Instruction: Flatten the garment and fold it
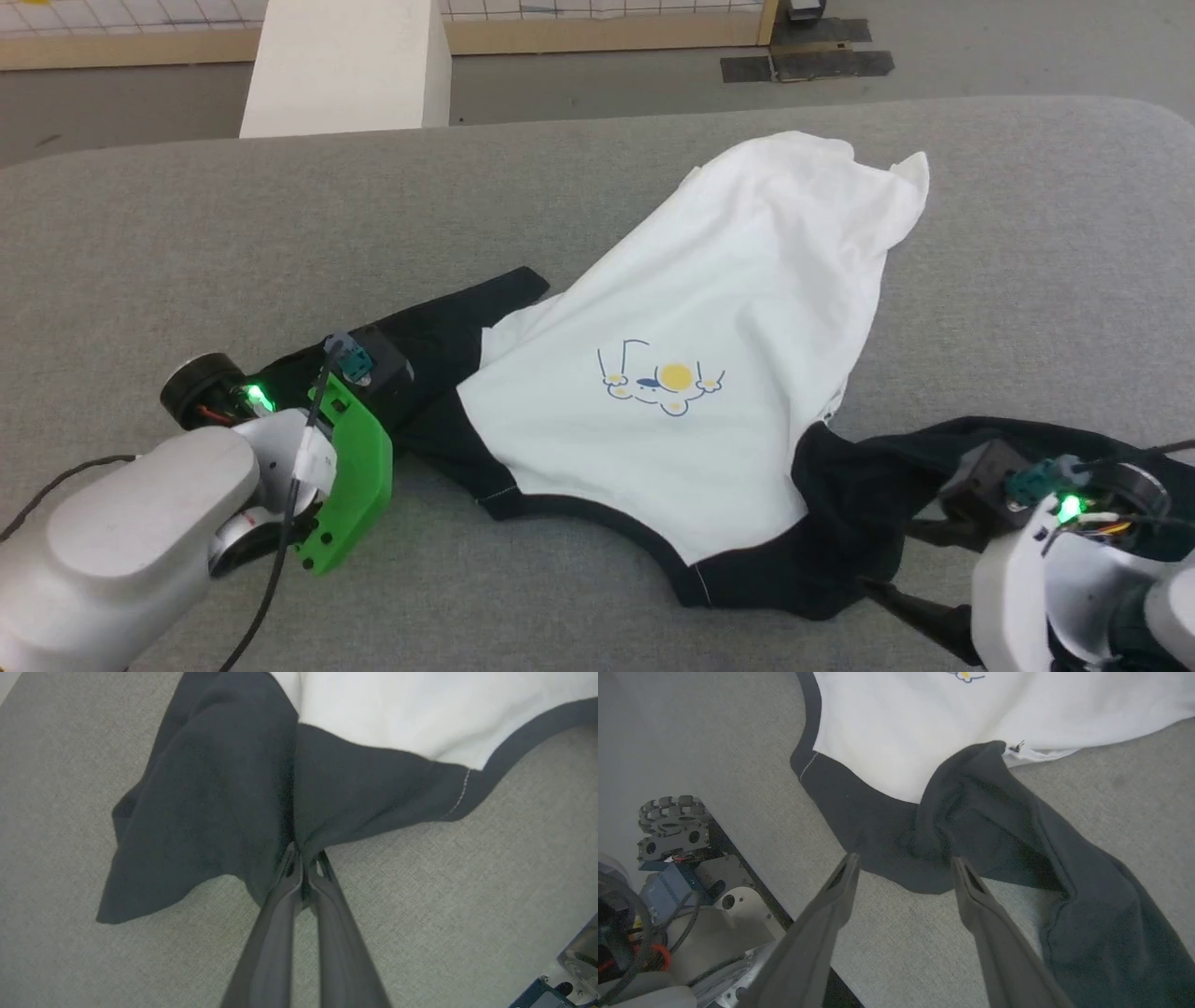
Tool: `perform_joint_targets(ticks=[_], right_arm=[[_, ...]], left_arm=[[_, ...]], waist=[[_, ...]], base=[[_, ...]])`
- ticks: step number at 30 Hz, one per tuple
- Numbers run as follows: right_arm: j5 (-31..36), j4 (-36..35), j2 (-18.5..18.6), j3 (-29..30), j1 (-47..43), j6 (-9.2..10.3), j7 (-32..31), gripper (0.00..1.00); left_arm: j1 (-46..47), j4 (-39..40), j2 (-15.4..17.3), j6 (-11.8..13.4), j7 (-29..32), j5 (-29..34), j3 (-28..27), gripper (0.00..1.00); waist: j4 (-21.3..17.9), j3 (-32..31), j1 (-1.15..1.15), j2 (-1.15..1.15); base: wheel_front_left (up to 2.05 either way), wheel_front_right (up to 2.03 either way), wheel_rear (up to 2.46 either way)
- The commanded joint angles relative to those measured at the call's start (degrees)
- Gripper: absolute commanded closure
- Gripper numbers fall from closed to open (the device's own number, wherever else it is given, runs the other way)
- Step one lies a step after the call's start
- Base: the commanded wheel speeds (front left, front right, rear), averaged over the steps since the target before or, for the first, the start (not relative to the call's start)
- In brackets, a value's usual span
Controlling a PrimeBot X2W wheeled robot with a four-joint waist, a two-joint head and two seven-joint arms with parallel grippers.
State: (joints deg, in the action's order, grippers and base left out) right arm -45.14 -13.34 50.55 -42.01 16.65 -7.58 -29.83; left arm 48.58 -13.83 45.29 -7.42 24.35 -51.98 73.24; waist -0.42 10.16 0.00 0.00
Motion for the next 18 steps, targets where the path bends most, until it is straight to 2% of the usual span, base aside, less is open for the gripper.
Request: perform_joint_targets(ticks=[1,8,11,15,16,17,18], right_arm=[[-0.4,1.6,-1.3,-0.9,1.6,0.09,-0.3,0.0],[1.4,14.8,-7.4,-5.3,5.7,0.09,1.1,0.0],[2.5,20.9,-9.8,-9.7,6.3,0.09,1.5,0.0],[0.9,25.8,-12.0,-15.5,6.1,0.09,3.0,0.0],[0.1,26.5,-12.4,-16.6,6.2,0.09,4.1,0.44],[-0.4,26.8,-12.7,-16.8,6.4,0.09,5.7,0.99],[-1.0,27.2,-12.8,-17.0,6.8,0.09,7.5,1.0]], left_arm=[[-0.6,0.0,-0.5,0.5,-0.4,0.0,0.0,1.0],[-0.5,-0.6,-1.5,0.5,-0.8,0.3,0.0,1.0],[-0.5,-0.8,-1.9,0.5,-0.9,0.3,0.0,1.0],[-0.9,-1.1,-2.2,0.5,-1.2,0.4,0.0,1.0],[-1.1,-1.2,-2.3,0.4,-1.3,0.3,0.0,1.0],[-1.4,-1.3,-2.3,0.4,-1.5,0.2,0.0,1.0],[-1.6,-1.3,-2.3,0.4,-1.9,0.1,0.0,1.0]], waist=[[0.5,0.5,0.0,0.0],[1.3,1.5,0.0,0.0],[1.6,1.9,0.0,0.0],[1.9,2.1,0.0,0.0],[1.9,2.0,0.0,0.0],[1.8,1.9,0.0,0.0],[1.8,1.7,0.0,0.0]], base=[[0.0,0.0,0.0],[0.0,0.0,0.0],[0.0,0.0,0.0],[0.0,0.0,0.0],[0.0,0.0,0.0],[0.0,0.0,0.0],[0.0,0.0,0.0]])
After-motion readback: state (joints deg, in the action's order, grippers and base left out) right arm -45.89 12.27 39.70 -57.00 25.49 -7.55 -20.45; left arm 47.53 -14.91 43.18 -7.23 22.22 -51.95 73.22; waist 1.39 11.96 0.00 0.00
